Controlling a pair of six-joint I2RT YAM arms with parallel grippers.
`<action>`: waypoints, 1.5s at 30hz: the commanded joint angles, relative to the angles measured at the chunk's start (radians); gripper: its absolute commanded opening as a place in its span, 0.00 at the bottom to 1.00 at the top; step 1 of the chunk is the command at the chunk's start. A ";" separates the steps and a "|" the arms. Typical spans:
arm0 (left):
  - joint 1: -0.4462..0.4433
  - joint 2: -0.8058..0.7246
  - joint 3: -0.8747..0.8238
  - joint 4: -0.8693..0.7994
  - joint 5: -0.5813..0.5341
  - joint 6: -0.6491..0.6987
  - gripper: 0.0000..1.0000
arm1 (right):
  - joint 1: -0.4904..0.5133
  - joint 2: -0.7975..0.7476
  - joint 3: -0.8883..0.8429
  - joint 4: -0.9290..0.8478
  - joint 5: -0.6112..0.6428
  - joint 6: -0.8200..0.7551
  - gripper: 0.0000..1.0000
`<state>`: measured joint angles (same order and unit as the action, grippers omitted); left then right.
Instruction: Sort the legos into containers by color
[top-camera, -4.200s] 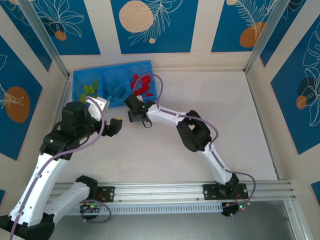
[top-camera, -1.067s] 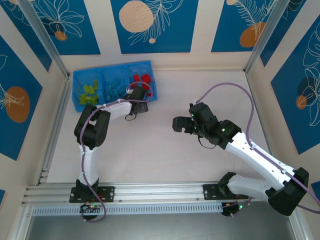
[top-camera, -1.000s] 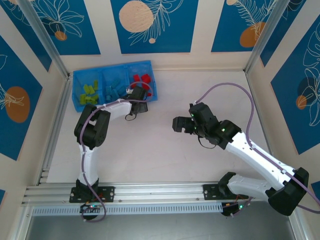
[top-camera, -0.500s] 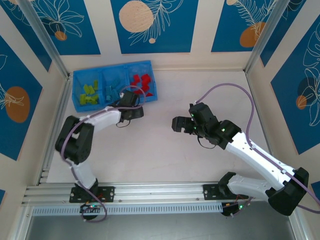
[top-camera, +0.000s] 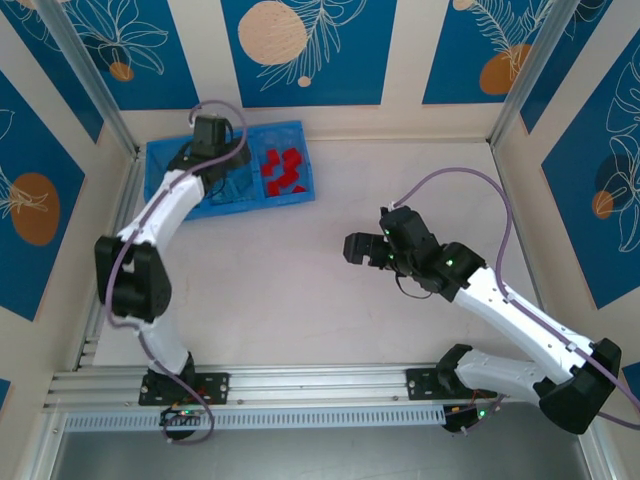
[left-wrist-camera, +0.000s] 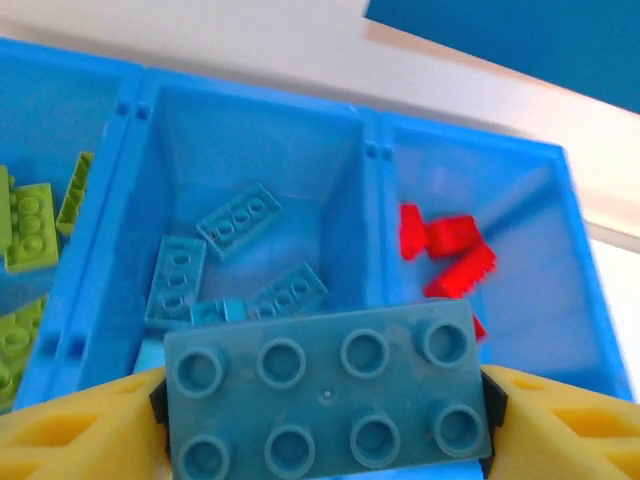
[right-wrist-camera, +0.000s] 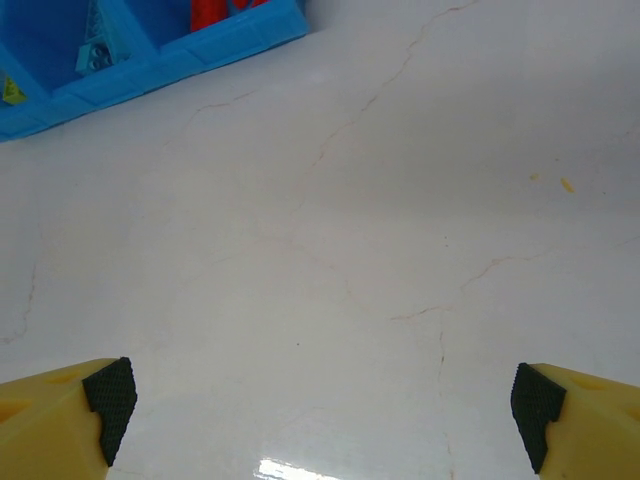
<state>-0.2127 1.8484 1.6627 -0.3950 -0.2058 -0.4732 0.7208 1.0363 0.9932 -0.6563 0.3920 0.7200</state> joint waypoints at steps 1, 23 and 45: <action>0.039 0.175 0.210 -0.169 0.072 0.042 0.79 | 0.006 -0.054 -0.027 -0.031 0.000 0.030 0.99; -0.027 -0.826 -0.685 0.055 0.014 0.209 1.00 | -0.420 -0.158 -0.415 0.415 0.207 -0.276 1.00; 0.109 -0.409 -1.289 1.202 -0.014 0.490 1.00 | -0.692 0.496 -0.612 1.536 -0.125 -0.583 0.99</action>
<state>-0.1364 1.3151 0.3202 0.6071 -0.2745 0.0082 0.0181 1.5272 0.3897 0.7204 0.2489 0.1829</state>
